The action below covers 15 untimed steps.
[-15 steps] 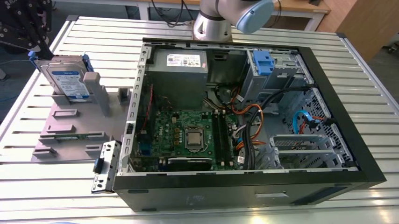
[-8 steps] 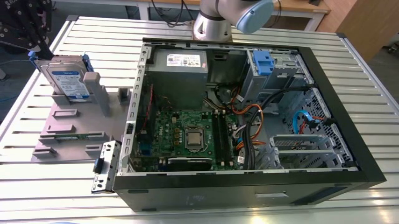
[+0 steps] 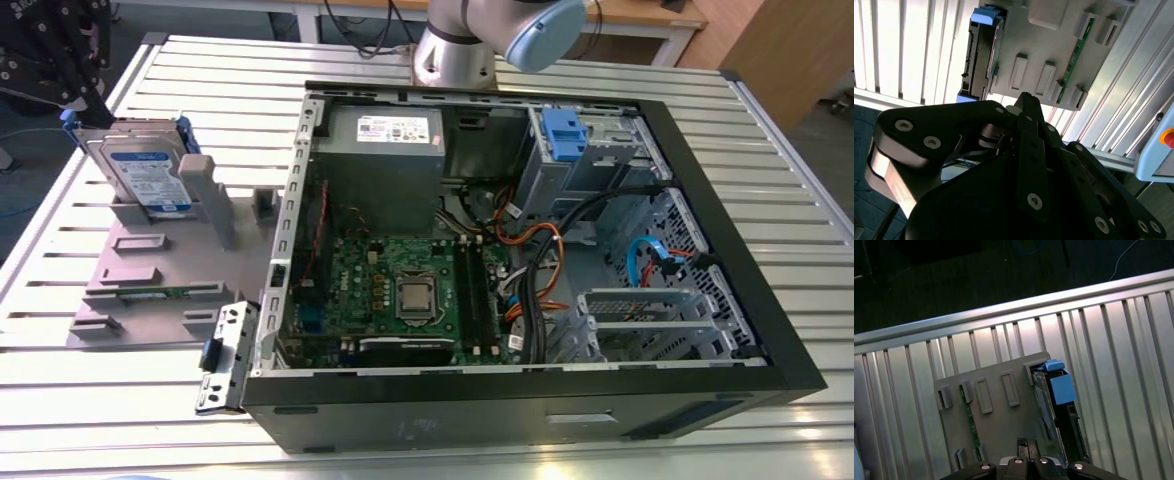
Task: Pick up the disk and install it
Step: 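Pick up the disk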
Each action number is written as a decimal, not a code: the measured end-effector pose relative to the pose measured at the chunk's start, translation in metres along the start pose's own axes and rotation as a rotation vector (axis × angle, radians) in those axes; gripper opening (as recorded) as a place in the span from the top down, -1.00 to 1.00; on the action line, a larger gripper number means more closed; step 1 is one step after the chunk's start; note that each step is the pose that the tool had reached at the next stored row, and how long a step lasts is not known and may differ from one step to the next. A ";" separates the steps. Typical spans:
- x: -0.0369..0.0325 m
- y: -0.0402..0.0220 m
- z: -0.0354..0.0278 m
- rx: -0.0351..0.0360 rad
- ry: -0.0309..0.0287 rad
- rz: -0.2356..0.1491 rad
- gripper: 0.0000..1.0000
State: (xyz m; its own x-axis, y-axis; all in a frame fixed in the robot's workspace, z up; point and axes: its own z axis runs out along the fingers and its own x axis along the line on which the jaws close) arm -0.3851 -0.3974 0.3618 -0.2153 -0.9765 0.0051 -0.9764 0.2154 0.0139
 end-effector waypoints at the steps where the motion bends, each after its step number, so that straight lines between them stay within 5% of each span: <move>1: 0.0000 0.0000 0.0000 0.0001 0.0000 -0.001 0.79; 15: 0.0000 0.0000 0.0000 0.0001 0.0002 -0.012 0.79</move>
State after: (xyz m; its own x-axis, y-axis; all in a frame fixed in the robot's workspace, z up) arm -0.3851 -0.3974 0.3618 -0.2035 -0.9791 0.0051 -0.9790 0.2036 0.0139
